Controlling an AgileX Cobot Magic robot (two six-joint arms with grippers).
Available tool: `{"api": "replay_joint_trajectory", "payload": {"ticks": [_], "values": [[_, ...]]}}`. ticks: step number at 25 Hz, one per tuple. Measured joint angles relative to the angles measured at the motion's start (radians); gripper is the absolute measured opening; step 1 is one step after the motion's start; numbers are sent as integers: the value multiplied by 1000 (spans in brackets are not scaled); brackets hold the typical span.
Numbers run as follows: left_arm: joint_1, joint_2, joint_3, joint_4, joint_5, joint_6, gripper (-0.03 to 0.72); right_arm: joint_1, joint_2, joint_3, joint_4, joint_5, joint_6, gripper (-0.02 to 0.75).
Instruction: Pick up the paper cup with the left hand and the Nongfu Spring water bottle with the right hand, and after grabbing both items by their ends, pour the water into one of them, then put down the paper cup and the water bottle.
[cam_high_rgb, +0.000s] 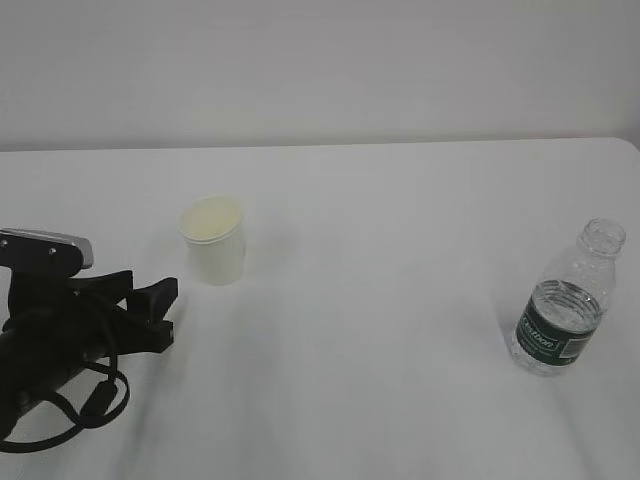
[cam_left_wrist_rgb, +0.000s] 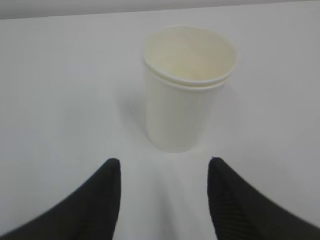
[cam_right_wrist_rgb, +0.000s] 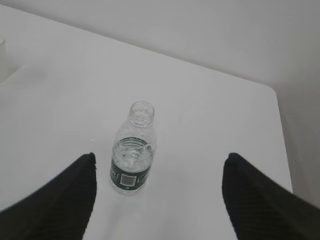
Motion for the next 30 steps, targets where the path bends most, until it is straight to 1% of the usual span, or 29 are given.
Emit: {"api": "replay_joint_trajectory", "payload": {"ticks": [2,5,7,9,11,14,16,20,25,30], "values": [[0,0,0,51,0,0,382,0,0,0,0,0,0,587],[6,21,-23,137,0,0,375,0,0,0,0,0,0,587],[13,51,-45,184,0,0,380,0,0,0,0,0,-1,587],[22,84,-71,207,0,2,409,0,0,0,0,0,-1,587],[26,120,-92,209,0,4,463,0,0,0,0,0,-1,587],[28,151,-114,196,0,4,566,0,0,0,0,0,-1,587],[28,162,-124,186,0,4,598,0,0,0,0,0,-1,587],[28,183,-150,166,0,4,614,0,0,0,0,0,-1,587],[28,214,-207,157,0,4,615,0,0,0,0,0,-1,587],[50,234,-245,155,0,4,615,0,0,0,0,0,-1,587]]}}
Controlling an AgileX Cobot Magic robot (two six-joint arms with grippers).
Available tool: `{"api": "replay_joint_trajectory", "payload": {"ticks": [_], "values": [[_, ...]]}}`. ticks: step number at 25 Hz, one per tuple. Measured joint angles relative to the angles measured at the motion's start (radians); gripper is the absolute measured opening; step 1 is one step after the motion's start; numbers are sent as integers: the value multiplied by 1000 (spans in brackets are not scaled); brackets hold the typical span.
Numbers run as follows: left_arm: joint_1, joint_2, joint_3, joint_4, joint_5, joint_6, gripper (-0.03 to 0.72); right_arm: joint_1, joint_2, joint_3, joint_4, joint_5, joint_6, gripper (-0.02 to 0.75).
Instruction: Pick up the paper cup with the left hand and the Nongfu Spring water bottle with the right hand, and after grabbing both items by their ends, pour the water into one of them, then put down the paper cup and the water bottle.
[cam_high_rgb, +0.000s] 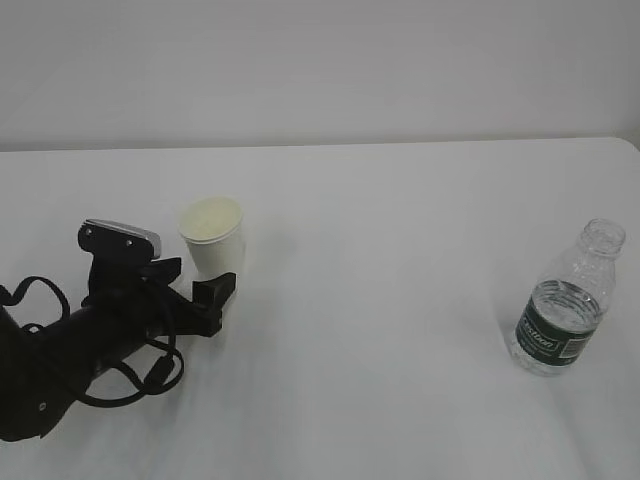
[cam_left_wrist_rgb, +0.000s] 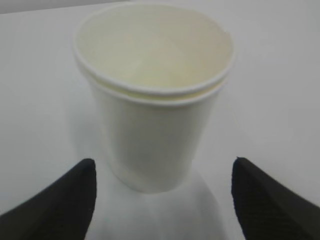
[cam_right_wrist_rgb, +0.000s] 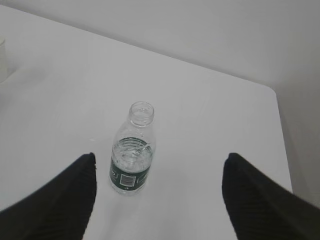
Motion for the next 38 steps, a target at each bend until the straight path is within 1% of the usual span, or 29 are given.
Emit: {"api": "replay_joint_trajectory", "payload": {"ticks": [6,14,18,24,31,35,36,38], "values": [[17,6,-34,-1,0,0,615,0,0,0,0,0,0,586],[17,8,-86,13,2,0,615,0,0,0,0,0,-2,586],[17,8,-113,31,34,1,613,0,0,0,0,0,-2,587],[17,49,-158,35,36,1,612,0,0,0,0,-2,-2,586],[17,62,-171,33,37,1,608,0,0,0,0,-2,-2,587],[17,62,-174,22,37,3,592,0,0,0,0,-2,-2,587],[17,62,-176,20,37,2,606,0,0,0,0,-2,-2,587],[17,62,-185,18,37,2,594,0,0,0,0,-2,-2,587]]}}
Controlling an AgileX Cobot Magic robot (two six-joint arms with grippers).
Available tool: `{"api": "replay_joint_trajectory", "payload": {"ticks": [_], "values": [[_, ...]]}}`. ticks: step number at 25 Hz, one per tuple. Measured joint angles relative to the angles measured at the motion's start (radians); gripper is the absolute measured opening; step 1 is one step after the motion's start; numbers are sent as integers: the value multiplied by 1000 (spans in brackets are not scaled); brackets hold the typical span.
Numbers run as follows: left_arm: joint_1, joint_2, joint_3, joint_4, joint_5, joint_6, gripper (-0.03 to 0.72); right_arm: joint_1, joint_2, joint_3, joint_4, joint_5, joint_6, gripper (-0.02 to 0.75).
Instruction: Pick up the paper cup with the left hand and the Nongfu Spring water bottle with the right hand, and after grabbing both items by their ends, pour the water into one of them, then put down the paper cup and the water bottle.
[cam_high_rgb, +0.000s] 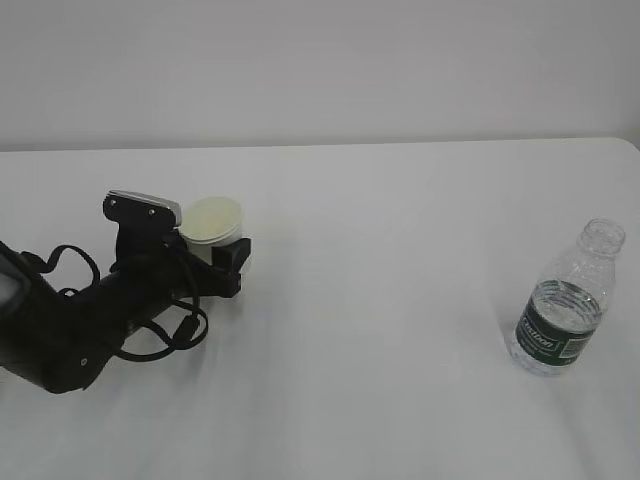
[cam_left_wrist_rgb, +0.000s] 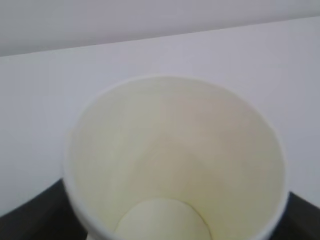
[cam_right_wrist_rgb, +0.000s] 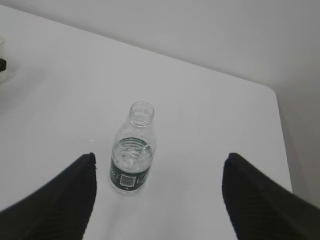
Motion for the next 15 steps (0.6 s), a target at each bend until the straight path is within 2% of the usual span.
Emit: {"api": "replay_joint_trajectory", "payload": {"ticks": [6,15], "values": [[0,0,-8,-1,7,0,582,0,0,0,0,0,0,587],[0,0,-8,36,26,0,521,0,0,0,0,0,0,587]]}}
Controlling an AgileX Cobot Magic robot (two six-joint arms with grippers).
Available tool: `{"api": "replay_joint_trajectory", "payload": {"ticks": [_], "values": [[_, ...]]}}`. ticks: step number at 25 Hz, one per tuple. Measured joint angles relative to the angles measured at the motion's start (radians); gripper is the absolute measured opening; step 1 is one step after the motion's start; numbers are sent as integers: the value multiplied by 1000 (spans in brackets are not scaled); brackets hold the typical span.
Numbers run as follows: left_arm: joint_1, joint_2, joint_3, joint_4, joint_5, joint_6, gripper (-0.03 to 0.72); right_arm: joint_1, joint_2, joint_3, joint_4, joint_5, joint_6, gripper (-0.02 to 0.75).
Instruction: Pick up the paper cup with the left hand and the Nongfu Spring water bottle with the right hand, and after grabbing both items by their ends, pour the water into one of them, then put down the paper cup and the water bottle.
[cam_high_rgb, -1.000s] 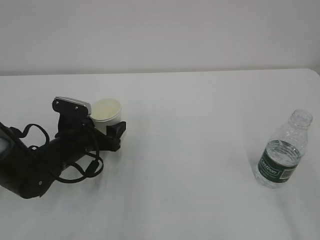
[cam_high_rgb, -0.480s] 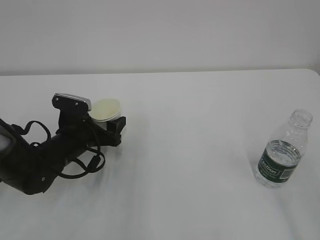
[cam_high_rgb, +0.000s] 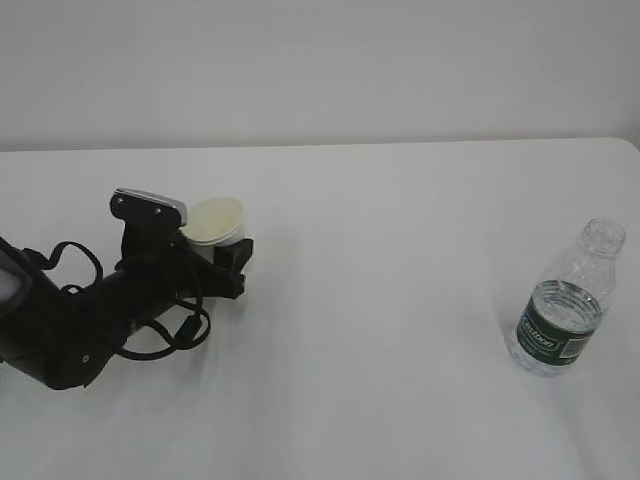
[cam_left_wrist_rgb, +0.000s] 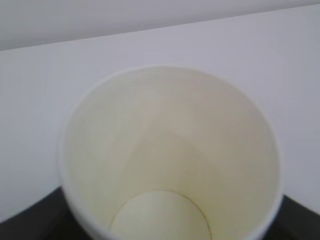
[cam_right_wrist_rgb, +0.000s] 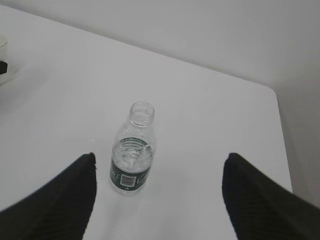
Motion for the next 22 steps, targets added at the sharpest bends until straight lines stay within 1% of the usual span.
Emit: {"api": "replay_joint_trajectory", "payload": {"ticks": [8,12,22], "values": [[0,0,-1,22,0,0,471,0,0,0,0,0,0,587],[0,-2,3,31,0,0,464,0,0,14,0,-9,0,587],[0,-129,118,37,4,0,462,0,0,26,0,-52,0,587]]}}
